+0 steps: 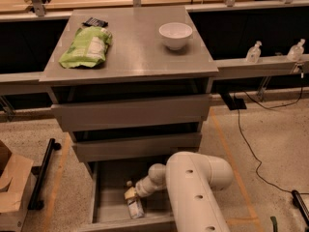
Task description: Pick blue plastic bottle from bottom drawer and place on counter
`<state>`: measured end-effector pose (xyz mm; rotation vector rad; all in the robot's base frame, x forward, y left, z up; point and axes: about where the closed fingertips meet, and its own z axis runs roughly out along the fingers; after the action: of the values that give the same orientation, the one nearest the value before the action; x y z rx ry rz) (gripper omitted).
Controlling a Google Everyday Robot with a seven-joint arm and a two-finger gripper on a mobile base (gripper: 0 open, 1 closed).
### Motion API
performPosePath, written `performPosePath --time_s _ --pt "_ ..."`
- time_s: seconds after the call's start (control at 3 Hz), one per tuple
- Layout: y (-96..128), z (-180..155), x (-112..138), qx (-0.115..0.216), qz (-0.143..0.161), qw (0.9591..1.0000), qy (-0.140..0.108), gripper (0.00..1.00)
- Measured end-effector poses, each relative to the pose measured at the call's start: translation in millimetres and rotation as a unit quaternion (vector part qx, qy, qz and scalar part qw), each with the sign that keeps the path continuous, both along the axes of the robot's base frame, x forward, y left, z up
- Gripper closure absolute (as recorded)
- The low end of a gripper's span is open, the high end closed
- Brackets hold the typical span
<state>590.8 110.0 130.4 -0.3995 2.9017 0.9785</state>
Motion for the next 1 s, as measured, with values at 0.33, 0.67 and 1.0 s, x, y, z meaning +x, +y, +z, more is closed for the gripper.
performPosePath --time_s 0.33,0.67,1.0 --pt "14 44 1 -0.006 -0.010 0.9994 -0.033 1.00" --pt "37 107 14 -0.022 -0.021 0.9965 -0.078 1.00" --pt "48 179 18 -0.017 -0.063 0.9923 -0.105 1.00"
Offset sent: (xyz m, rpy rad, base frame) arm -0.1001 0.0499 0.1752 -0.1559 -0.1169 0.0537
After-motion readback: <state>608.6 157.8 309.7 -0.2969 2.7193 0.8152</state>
